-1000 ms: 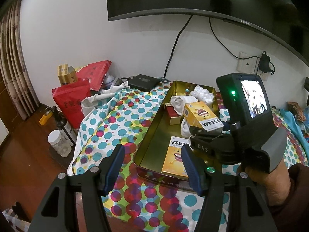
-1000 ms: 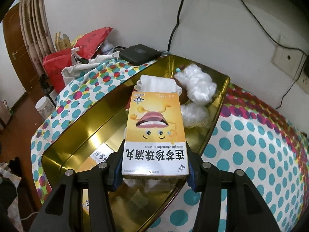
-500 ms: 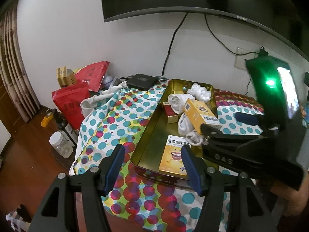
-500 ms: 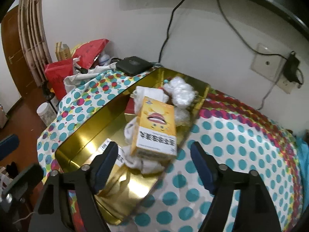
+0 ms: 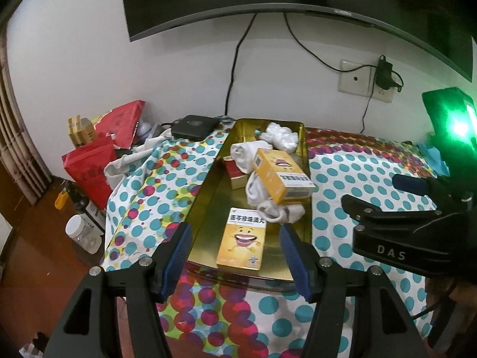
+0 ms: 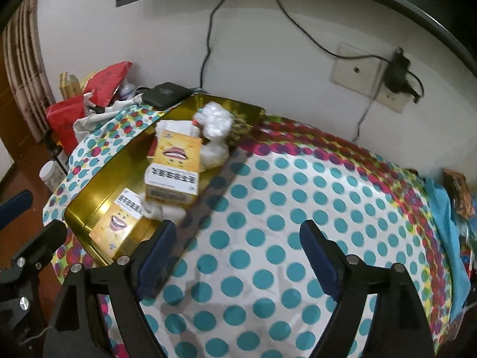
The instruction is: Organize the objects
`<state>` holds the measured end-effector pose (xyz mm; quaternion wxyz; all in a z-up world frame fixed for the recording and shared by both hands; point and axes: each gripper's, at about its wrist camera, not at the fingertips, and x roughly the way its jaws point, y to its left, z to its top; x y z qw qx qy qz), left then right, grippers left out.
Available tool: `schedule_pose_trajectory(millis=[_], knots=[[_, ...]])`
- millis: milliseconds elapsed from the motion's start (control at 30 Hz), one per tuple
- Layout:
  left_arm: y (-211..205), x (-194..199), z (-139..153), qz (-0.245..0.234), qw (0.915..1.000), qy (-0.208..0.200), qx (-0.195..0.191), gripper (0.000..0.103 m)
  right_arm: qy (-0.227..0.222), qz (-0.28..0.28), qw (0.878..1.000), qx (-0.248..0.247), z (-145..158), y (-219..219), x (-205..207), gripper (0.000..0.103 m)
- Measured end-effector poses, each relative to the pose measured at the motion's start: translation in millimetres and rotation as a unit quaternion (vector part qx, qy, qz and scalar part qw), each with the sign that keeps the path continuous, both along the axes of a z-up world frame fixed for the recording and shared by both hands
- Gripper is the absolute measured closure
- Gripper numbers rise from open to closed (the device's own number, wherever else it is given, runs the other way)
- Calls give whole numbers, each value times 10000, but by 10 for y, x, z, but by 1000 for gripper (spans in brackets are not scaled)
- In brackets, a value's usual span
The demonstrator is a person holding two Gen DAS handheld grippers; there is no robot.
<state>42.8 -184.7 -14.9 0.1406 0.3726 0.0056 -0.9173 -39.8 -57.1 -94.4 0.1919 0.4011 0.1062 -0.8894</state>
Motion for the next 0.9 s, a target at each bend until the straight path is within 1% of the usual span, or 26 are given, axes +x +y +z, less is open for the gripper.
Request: schedule_pose_trajectory(millis=[233,400,900], knots=[[87,-19,0,-123,9999,-10,-12,41,-46,-233,9997,39,1,239,28,20],[127,-44,3,-246,9997,-42,22,41,-76,-333,9994,-29,12,371,57,20],[313,-114,-15,-536,9985,-105,-33,41,-185,-527,9984,-82,-31,584,143,20]])
